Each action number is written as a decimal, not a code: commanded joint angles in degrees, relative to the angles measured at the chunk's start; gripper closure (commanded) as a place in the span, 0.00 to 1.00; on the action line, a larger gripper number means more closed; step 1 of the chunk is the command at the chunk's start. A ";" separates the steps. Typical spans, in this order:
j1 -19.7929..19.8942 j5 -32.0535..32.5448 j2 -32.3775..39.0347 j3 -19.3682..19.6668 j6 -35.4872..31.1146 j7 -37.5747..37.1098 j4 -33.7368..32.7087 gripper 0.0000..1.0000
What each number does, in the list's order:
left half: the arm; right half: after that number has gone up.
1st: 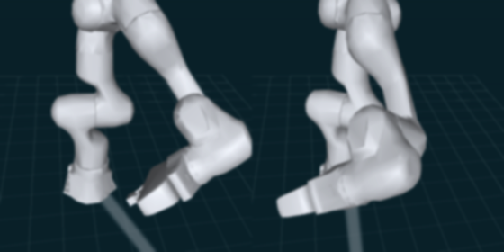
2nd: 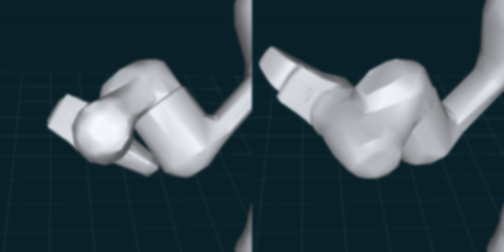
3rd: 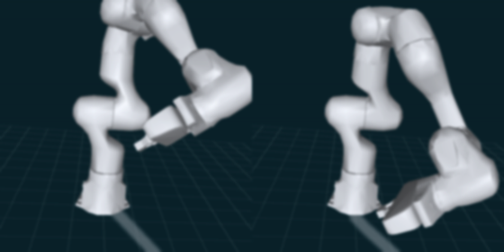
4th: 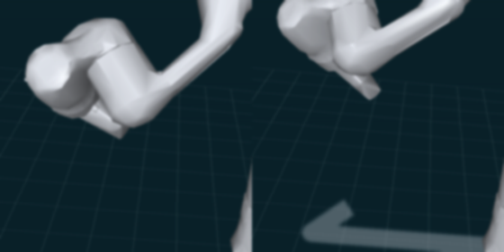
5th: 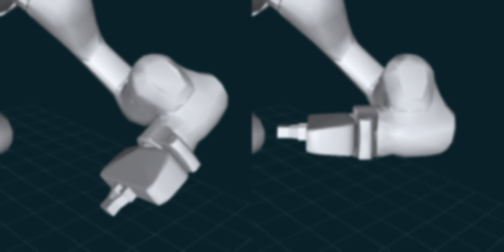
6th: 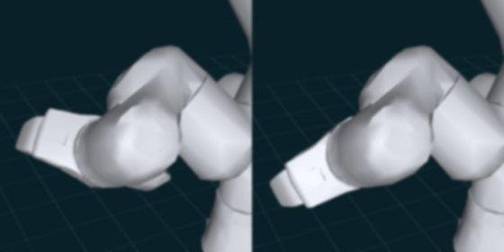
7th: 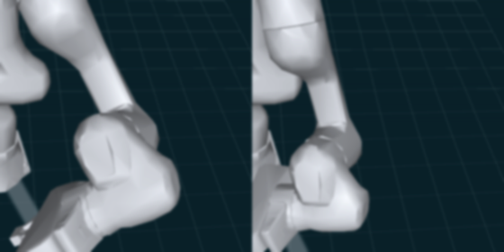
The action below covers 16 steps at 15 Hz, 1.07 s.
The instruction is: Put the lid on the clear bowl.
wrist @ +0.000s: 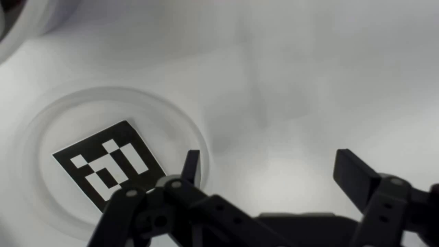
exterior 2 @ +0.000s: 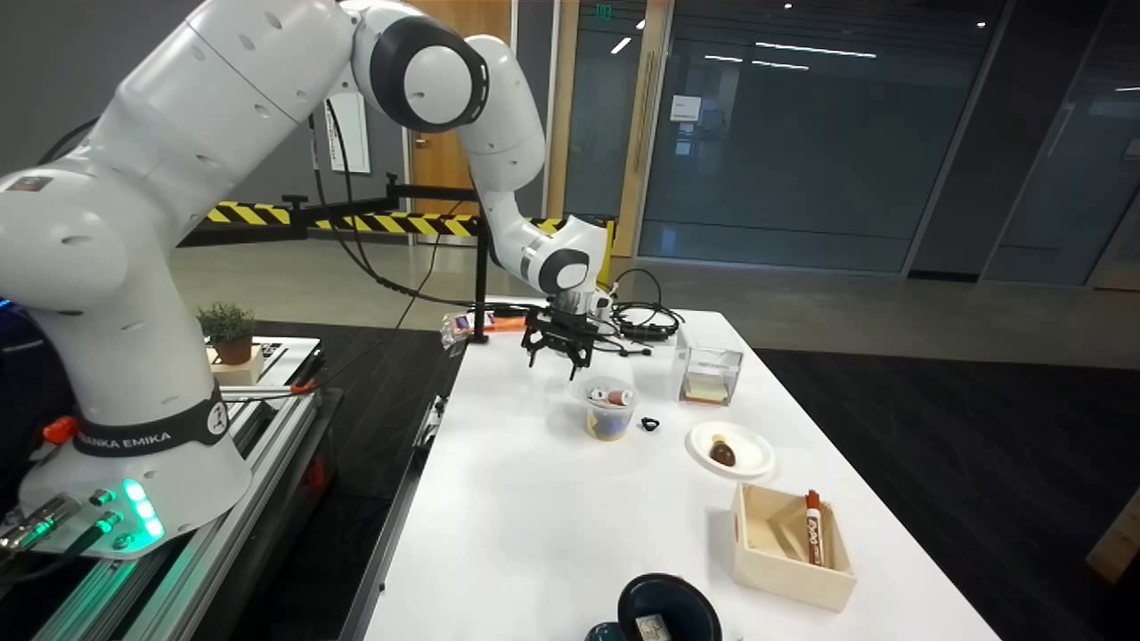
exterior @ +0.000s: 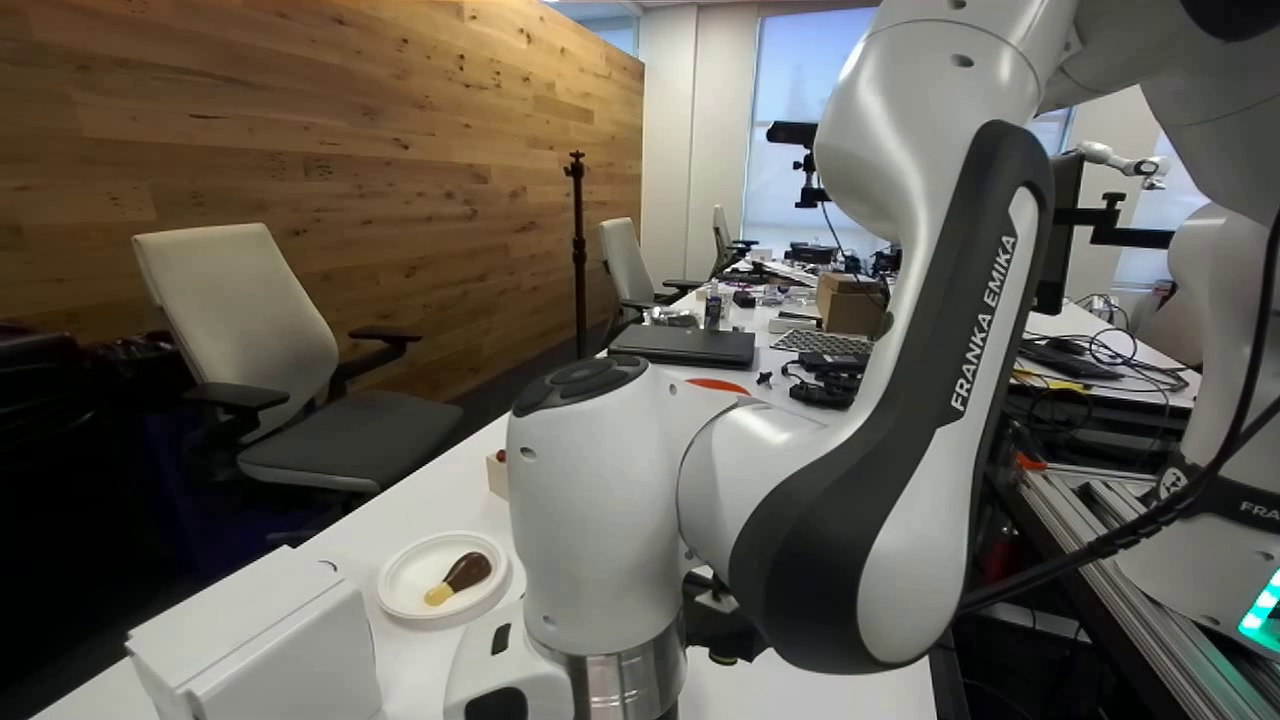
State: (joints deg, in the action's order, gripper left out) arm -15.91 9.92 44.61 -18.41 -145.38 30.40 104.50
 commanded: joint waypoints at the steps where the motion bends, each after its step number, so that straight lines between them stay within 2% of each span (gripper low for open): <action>1: 0.18 2.18 2.03 -0.49 -1.01 2.07 -1.60 0.00; 6: -0.27 4.07 5.35 0.08 -1.36 6.30 -4.58 0.00; 12: -1.25 6.53 6.90 1.95 -0.83 7.56 -7.47 0.01; 13: -1.45 6.83 7.12 2.21 -0.78 7.48 -7.90 0.20; 14: -1.58 7.10 7.23 2.39 -0.77 7.44 -8.15 0.26; 15: -1.71 7.21 7.36 2.51 -0.77 7.36 -8.39 0.27; 16: -1.78 7.32 7.47 2.64 -0.77 7.33 -8.62 0.35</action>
State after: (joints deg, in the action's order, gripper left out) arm -16.80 15.11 50.46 -16.56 -146.29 37.51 98.18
